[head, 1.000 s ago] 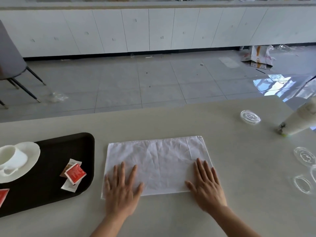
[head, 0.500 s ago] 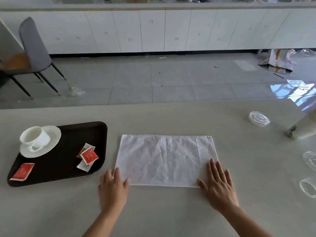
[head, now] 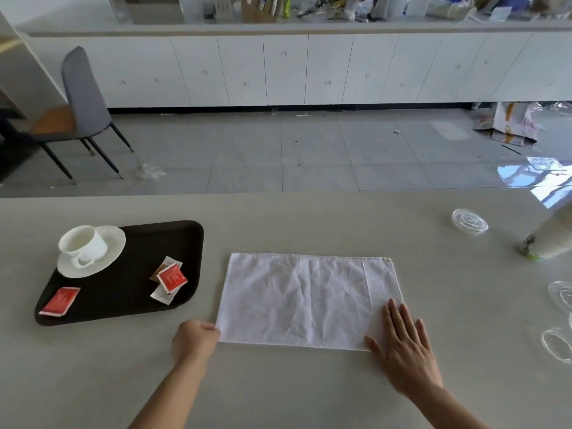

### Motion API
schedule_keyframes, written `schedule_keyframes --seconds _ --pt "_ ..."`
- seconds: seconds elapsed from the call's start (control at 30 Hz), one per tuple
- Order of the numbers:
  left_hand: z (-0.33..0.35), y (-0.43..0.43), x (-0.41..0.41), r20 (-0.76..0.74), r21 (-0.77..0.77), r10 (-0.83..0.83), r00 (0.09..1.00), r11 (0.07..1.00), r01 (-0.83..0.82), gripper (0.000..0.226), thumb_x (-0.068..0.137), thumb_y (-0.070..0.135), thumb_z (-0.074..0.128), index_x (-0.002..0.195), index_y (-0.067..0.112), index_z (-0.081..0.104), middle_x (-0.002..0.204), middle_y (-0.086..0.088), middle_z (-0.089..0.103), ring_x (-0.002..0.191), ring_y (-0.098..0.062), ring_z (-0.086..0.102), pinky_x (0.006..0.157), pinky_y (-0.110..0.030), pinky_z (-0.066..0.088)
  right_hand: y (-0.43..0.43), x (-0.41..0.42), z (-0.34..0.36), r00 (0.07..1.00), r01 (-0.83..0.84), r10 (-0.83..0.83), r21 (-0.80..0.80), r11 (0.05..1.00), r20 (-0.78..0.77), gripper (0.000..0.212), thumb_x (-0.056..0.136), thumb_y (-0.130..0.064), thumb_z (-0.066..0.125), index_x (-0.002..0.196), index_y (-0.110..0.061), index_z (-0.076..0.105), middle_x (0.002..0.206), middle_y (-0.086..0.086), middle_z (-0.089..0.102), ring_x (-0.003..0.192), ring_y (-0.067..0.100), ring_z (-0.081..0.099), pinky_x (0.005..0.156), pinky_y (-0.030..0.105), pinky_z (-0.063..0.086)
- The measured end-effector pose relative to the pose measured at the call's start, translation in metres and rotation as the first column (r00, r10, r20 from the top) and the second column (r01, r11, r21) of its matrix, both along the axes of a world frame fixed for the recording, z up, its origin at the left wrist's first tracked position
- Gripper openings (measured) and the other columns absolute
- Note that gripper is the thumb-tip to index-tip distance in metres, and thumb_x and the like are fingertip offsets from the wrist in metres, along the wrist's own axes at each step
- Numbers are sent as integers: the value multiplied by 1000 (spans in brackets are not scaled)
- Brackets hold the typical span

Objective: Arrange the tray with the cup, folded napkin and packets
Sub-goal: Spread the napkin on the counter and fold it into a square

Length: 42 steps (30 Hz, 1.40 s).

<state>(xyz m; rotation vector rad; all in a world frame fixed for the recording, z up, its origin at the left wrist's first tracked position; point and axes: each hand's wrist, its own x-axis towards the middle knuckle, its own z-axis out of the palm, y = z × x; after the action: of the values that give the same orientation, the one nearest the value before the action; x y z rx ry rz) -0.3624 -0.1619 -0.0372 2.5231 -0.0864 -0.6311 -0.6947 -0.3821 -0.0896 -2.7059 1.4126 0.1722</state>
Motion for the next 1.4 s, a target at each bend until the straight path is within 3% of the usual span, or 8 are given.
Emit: schedule_keyframes --seconds 0.1,0.2,0.4,0.67,0.83,1.0,1.2,1.4 --pt "0 -1 -8 93 76 -116 989 991 109 40 75 34 73 51 11 52 50 -4 54 54 -27 53 48 -29 32 1 1 -2 1000 9 -9 -1 1000 16 91 87 -75 -4 156 -15 -3 164 -4 -10 150 15 -17 121 36 -11" --pt "1 -7 -14 104 29 -92 990 996 90 27 72 27 74 61 6 62 56 -6 62 57 -28 55 49 -29 34 1 0 -4 1000 17 -17 0 1000 9 92 87 -75 -4 156 -14 -1 164 -4 -9 151 14 -15 121 37 -9" --pt "7 0 -11 -192 -238 262 946 923 -303 18 67 3 78 77 15 69 63 -8 69 53 -27 66 68 -38 58 0 -1 -2 1000 21 -22 13 1000 3 92 89 -75 4 156 -13 16 164 -2 7 152 16 1 121 37 0" --pt "19 8 -5 -471 -371 294 832 789 -489 19 72 -9 74 79 9 70 58 -11 58 47 -18 48 43 -22 48 0 9 5 996 51 -54 48 998 67 96 83 -79 4 157 -19 14 166 -5 4 152 13 -6 124 38 0" --pt "42 -8 -23 -261 -472 208 943 824 -313 17 75 2 73 68 17 73 51 -2 60 51 -19 50 54 -28 46 10 64 28 956 -51 46 7 999 291 63 96 -57 42 145 -18 46 157 -1 38 148 22 26 123 40 15" --pt "67 -33 -48 86 -473 13 996 881 29 12 75 13 68 66 21 68 63 7 68 59 -18 59 61 -33 49 33 158 59 820 -152 -87 361 920 566 33 96 -29 58 127 -19 64 132 -2 63 122 18 57 101 32 45" --pt "77 -61 -79 386 -310 -186 903 896 317 10 76 12 68 75 21 72 68 6 64 66 -11 54 58 -25 38 22 233 102 670 -218 -622 908 357 406 51 89 -60 55 93 -11 70 78 2 73 64 17 69 56 33 59" --pt "77 -69 -102 467 -287 -299 832 839 463 19 75 11 73 88 24 73 75 12 58 65 -4 56 62 -15 41 -6 244 109 800 -29 -394 685 728 452 15 77 -31 73 83 -21 64 72 -5 63 73 20 64 51 24 39"
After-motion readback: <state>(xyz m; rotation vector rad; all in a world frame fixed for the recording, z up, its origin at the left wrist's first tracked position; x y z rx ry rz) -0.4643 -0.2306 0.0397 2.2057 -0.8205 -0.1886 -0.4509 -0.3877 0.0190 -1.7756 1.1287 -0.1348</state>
